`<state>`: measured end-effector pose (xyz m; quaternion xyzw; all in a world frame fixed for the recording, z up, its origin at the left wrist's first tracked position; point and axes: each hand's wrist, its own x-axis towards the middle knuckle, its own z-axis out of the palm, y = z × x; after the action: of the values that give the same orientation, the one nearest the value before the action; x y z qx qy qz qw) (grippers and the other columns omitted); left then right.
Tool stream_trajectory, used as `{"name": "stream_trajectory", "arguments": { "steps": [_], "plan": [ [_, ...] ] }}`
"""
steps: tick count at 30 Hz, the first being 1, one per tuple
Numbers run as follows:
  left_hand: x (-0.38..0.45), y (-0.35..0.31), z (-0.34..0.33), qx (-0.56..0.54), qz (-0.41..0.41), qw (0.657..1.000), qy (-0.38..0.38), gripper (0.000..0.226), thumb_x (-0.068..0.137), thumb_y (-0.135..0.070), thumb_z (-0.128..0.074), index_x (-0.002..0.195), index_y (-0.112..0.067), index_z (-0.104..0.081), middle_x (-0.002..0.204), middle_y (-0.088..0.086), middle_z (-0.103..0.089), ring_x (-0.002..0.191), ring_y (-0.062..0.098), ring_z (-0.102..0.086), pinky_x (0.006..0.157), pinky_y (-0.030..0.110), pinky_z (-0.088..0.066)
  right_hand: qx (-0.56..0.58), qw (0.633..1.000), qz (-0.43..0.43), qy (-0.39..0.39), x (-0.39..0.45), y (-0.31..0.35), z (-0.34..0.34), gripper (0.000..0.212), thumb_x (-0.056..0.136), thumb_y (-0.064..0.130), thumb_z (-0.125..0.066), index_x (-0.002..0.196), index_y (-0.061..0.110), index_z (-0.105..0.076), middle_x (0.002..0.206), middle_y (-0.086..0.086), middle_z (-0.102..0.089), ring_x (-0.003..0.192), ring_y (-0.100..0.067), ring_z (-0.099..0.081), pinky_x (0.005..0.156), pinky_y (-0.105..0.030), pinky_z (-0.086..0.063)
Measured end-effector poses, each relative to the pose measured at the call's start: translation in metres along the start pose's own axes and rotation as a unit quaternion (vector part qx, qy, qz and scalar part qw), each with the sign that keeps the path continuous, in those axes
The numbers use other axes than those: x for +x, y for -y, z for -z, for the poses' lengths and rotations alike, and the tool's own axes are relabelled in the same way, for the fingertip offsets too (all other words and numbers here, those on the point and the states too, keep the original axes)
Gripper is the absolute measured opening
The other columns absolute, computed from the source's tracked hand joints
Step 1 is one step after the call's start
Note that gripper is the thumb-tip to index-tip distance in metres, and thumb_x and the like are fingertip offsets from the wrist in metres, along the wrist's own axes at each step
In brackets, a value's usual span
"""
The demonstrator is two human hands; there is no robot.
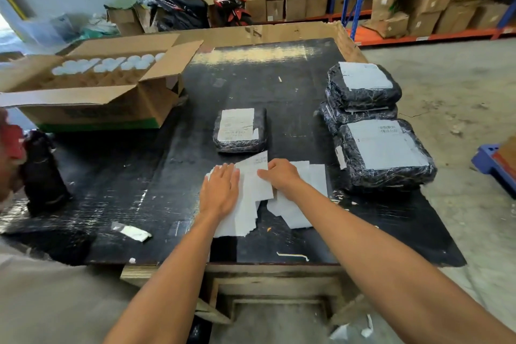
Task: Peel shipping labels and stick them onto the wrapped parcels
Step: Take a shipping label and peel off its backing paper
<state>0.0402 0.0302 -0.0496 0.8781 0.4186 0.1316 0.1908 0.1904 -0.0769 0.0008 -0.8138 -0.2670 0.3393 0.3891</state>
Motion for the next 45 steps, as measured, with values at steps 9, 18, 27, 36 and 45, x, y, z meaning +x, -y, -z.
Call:
{"name": "stream_trajectory", "arguments": {
  "steps": [9, 18, 27, 36, 45],
  "plan": [
    [0.004, -0.017, 0.016, 0.101, 0.025, 0.993, 0.058, 0.049, 0.107, -0.037, -0.028, 0.149, -0.019, -0.045, 0.161, 0.001, -0.037, 0.152, 0.018, -0.024, 0.124, 0.054, 0.0, 0.087, 0.99, 0.021, -0.111, 0.003, -0.019, 0.058, 0.011, 0.101, 0.023, -0.055, 0.101, 0.012, -0.056, 0.106, -0.006, -0.062, 0.094, -0.025, -0.057, 0.064, -0.032, -0.042],
    [0.009, -0.133, 0.053, -0.495, 0.065, 0.863, 0.075, 0.037, 0.102, -0.05, -0.047, 0.116, -0.024, -0.07, 0.109, 0.0, -0.077, 0.1, 0.02, -0.074, 0.086, 0.036, -0.059, 0.155, 0.98, 0.122, -0.036, -0.005, 0.003, 0.11, 0.016, 0.099, 0.019, -0.056, 0.112, 0.018, -0.066, 0.11, 0.001, -0.071, 0.102, -0.021, -0.068, 0.084, -0.041, -0.057],
    [0.019, -0.172, 0.053, -0.554, 0.024, 0.83, 0.052, 0.027, 0.092, -0.017, -0.073, 0.116, -0.006, -0.071, 0.109, 0.005, -0.078, 0.098, 0.026, -0.075, 0.081, 0.041, -0.062, 0.226, 0.951, 0.2, -0.069, -0.013, 0.004, 0.15, 0.008, 0.099, 0.016, -0.065, 0.107, 0.015, -0.067, 0.097, 0.0, -0.072, 0.081, -0.008, -0.066, 0.065, -0.016, -0.052],
    [0.026, -0.189, 0.064, -0.57, 0.034, 0.82, 0.042, 0.015, 0.087, -0.009, -0.076, 0.101, -0.009, -0.072, 0.094, 0.003, -0.079, 0.08, 0.017, -0.077, 0.066, 0.03, -0.061, 0.19, 0.949, 0.246, -0.053, -0.013, -0.002, 0.171, 0.015, 0.101, 0.01, -0.06, 0.11, 0.005, -0.071, 0.086, -0.008, -0.074, 0.073, -0.012, -0.067, 0.068, -0.023, -0.056],
    [0.027, -0.185, 0.067, -0.467, -0.008, 0.875, 0.127, 0.02, 0.086, -0.015, -0.078, 0.106, -0.013, -0.073, 0.097, 0.002, -0.079, 0.086, 0.02, -0.077, 0.07, 0.029, -0.061, 0.055, 0.946, 0.303, -0.099, -0.017, 0.005, 0.178, 0.014, 0.095, 0.033, -0.069, 0.108, 0.031, -0.074, 0.092, 0.015, -0.072, 0.086, 0.001, -0.065, 0.077, -0.021, -0.053]
  ]
}}
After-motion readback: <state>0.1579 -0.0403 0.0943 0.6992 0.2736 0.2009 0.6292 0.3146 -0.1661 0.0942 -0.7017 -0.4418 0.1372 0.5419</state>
